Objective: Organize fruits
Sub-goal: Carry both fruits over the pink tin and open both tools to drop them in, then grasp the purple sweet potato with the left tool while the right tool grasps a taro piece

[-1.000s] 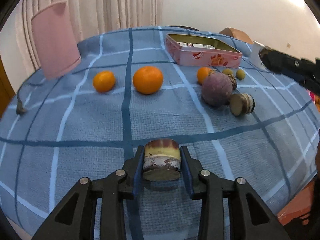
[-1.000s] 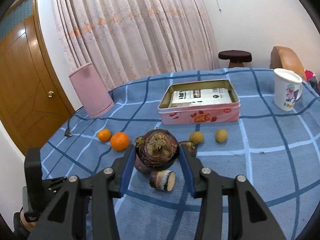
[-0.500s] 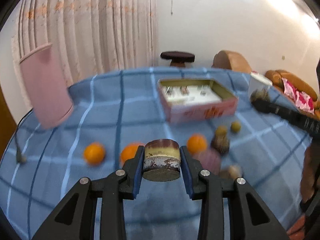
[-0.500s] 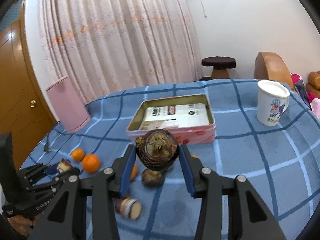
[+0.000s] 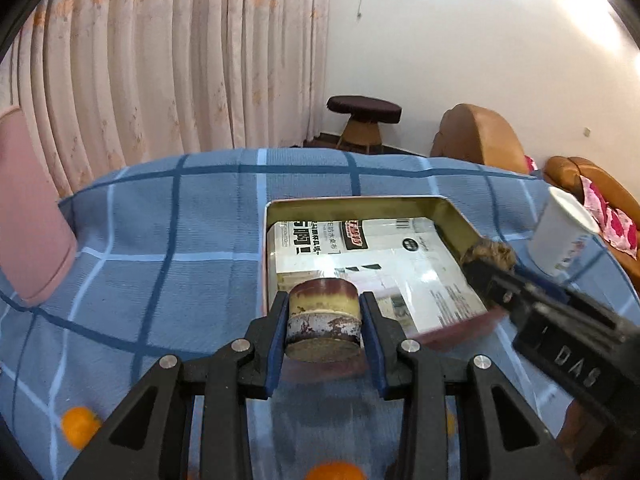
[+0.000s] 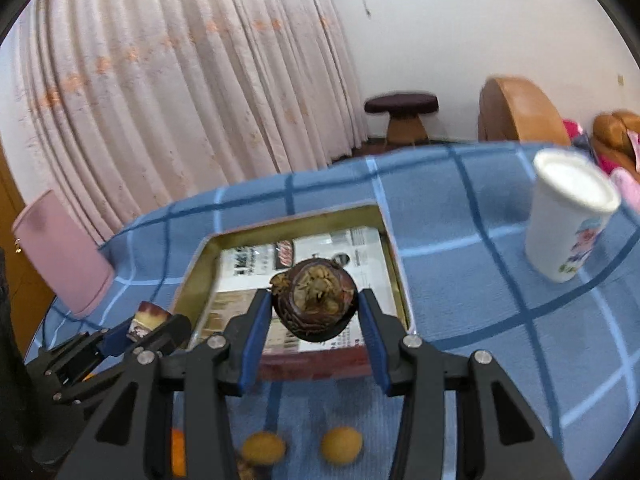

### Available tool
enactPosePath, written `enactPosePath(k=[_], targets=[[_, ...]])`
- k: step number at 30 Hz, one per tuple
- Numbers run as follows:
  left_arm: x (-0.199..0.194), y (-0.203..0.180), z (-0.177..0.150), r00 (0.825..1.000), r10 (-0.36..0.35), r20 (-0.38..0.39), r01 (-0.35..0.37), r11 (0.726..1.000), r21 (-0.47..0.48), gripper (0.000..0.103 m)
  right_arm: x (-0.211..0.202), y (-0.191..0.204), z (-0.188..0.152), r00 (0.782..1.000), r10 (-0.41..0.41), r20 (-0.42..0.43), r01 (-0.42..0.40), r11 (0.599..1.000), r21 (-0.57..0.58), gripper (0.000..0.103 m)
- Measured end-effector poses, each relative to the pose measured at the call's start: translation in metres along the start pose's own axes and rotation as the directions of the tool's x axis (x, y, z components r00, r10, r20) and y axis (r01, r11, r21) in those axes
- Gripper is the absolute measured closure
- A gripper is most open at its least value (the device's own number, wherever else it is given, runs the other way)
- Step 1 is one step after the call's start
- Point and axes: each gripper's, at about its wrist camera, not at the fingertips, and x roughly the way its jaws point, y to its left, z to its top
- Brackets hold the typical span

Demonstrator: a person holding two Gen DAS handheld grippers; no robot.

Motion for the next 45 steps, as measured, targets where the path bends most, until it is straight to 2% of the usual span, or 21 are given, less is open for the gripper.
enactPosePath(k=[3,7,10,11,13,15,18,23,25,28,31,37,45], targets=[[0.011,0.0,0.009,0.998,-0.039,-0.04,0.037,0.999,-0.036,0.067,0.014,-0.008,0.001,1.0,0.001,-0.024,0.0,1.0,0.01,0.056],[0.02,-0.005,0.02,0.998,-0.011,-0.064,0.01,1.0,-0.022,0.066,0.021,-0.015,0.004,0.999,0.014,-0.032,-0.014,1.0,0.022,0.056],[0.035,-0.006,0.023,0.99,-0.03,-0.135,0.024,0.998,-0.05,0.066,0.024,-0.013,0.002,0.999,0.024,-0.028,-0.023,1.0,0.012,0.054],[0.04,-0.006,0.023,0.986,-0.033,-0.163,0.024,0.998,-0.061,0.064,0.023,-0.013,0.002,1.0,0.019,-0.025,-0.018,1.0,0.009,0.053],[0.044,-0.004,0.022,0.981,-0.037,-0.188,0.022,0.996,-0.086,0.051,0.023,-0.017,0.002,0.999,0.032,-0.021,-0.031,0.999,0.032,0.052],[0.042,-0.002,0.021,0.982,-0.052,-0.18,0.034,0.994,-0.1,0.043,0.018,-0.022,0.003,0.998,0.056,-0.005,-0.055,0.996,0.067,0.047],[0.035,-0.003,0.021,0.986,-0.051,-0.158,0.037,0.995,-0.091,0.036,0.008,-0.025,0.005,0.997,0.062,0.037,-0.065,0.995,0.081,0.047],[0.002,0.014,0.026,0.993,-0.09,-0.072,0.08,0.988,-0.131,0.036,-0.012,-0.023,0.004,0.993,0.019,0.117,-0.028,0.997,0.071,0.047],[-0.012,0.025,0.025,0.996,-0.083,-0.042,0.076,0.986,-0.149,0.035,-0.017,-0.021,0.003,0.991,0.0,0.134,-0.007,0.998,0.057,0.047],[-0.033,0.039,0.018,0.999,-0.041,-0.002,0.04,0.988,-0.151,0.035,-0.02,-0.021,0.0,0.992,-0.005,0.124,-0.002,0.999,0.051,0.047],[-0.044,0.045,0.005,1.0,-0.016,0.001,0.016,0.993,-0.114,0.035,-0.027,-0.017,-0.005,0.995,-0.004,0.103,-0.001,0.999,0.042,0.047],[-0.057,0.046,-0.03,1.0,-0.019,-0.023,0.019,1.0,-0.003,0.035,-0.054,-0.007,-0.037,0.997,0.039,0.06,-0.039,0.999,0.008,0.047],[-0.082,0.04,-0.07,0.994,-0.091,-0.063,0.093,0.995,0.043,0.035,-0.089,0.02,-0.092,0.998,0.061,-0.003,-0.061,0.988,-0.14,0.047]])
